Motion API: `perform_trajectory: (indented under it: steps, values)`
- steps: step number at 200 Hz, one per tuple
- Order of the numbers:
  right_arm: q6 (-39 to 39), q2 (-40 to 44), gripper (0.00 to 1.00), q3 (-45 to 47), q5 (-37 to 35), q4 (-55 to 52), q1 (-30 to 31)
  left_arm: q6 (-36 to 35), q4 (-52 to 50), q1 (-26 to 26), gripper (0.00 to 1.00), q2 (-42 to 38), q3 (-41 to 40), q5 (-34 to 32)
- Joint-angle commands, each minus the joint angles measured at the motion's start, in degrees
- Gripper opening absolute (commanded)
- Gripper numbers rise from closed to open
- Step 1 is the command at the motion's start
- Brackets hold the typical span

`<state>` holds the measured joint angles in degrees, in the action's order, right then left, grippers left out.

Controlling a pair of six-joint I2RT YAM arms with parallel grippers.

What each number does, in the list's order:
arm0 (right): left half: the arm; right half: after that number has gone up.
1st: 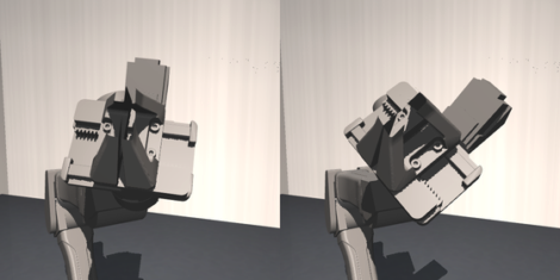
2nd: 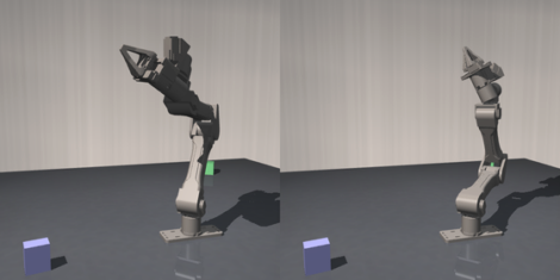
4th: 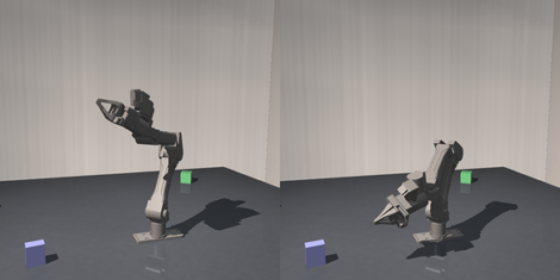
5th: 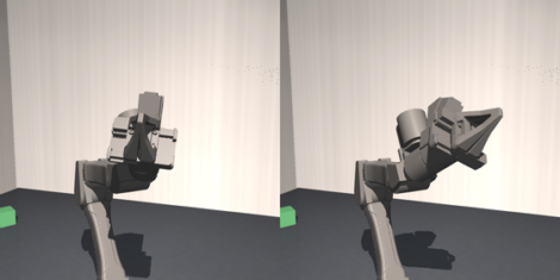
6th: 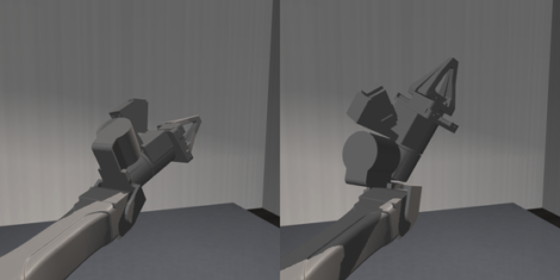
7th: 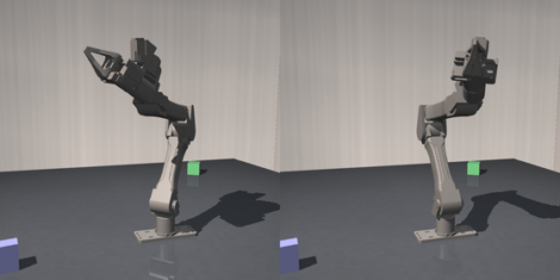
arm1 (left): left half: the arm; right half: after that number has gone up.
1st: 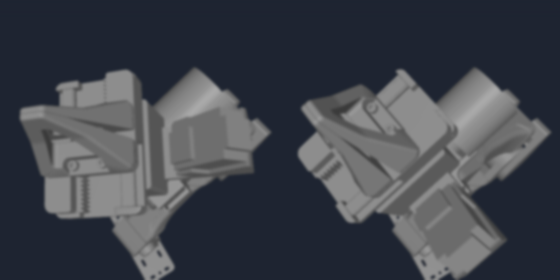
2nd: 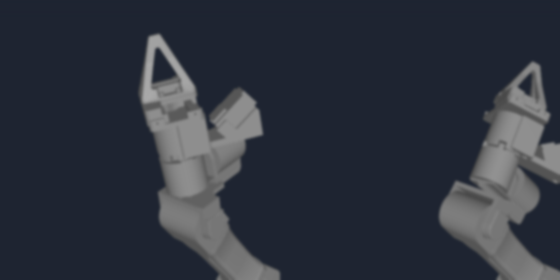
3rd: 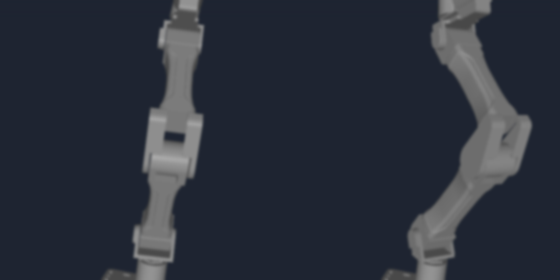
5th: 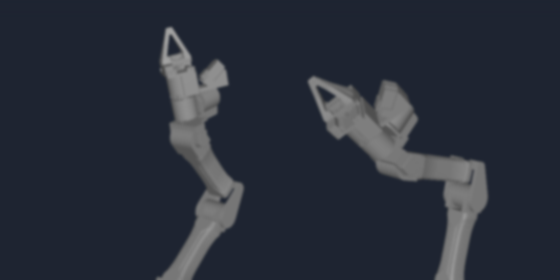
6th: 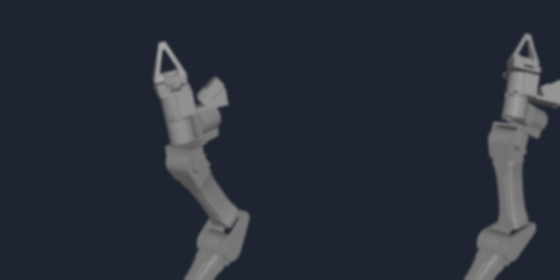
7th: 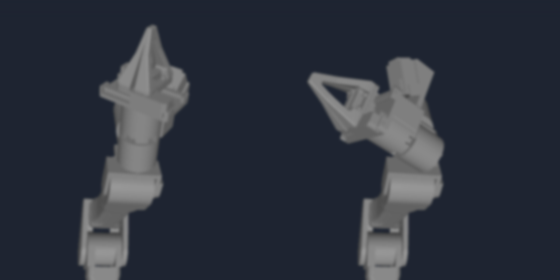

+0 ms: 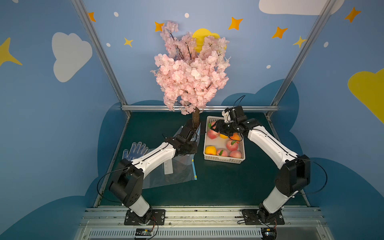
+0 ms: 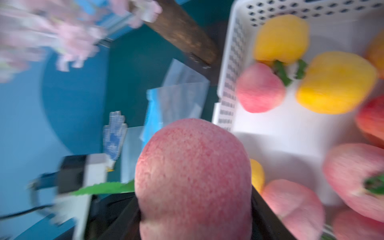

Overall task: Place the peach in a zip-top bag and seal the zipper
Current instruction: Place the peach in the zipper food storage bag.

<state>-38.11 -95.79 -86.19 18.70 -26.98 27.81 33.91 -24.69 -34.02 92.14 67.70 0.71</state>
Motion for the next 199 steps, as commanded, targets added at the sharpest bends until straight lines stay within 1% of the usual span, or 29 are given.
perform_trajectory:
  steps: [1, 40, 78, 119, 142, 167, 182, 199]
  values:
    - [-12.05, -1.12, 0.50, 6.15, 10.89, 16.63, 1.38, 1.81, 2.00, 0.68, 0.03, -1.08, -0.89, 2.98]
    - [-22.02, -0.63, 0.51, 13.59, 14.47, 30.77, 3.27, 4.87, 5.94, 2.62, 0.03, -2.09, -2.75, 8.86]
    - [-28.50, -2.38, 0.51, 16.51, 17.06, 39.76, 4.52, 6.23, 7.16, 3.60, 0.03, -2.23, -3.44, 10.39]
    - [-30.57, -2.86, 0.51, 17.75, 15.31, 38.48, 6.32, 6.89, 6.90, 4.09, 0.03, -2.23, -3.28, 9.13]
    - [-34.88, -4.02, 0.51, 18.91, 15.53, 41.17, 7.31, 7.43, 7.45, 4.39, 0.03, -1.67, -3.20, 9.22]
    - [-38.01, -5.10, 0.51, 19.61, 14.86, 41.02, 8.17, 8.00, 8.20, 4.75, 0.03, -1.42, -3.21, 9.40]
    - [-37.38, -5.61, 0.51, 19.68, 13.50, 38.80, 8.55, 8.25, 8.94, 5.01, 0.03, -1.35, -3.20, 9.97]
    - [-33.78, -6.28, 0.50, 18.23, 11.27, 32.79, 9.18, 7.94, 9.50, 5.10, 0.03, -1.17, -3.08, 10.55]
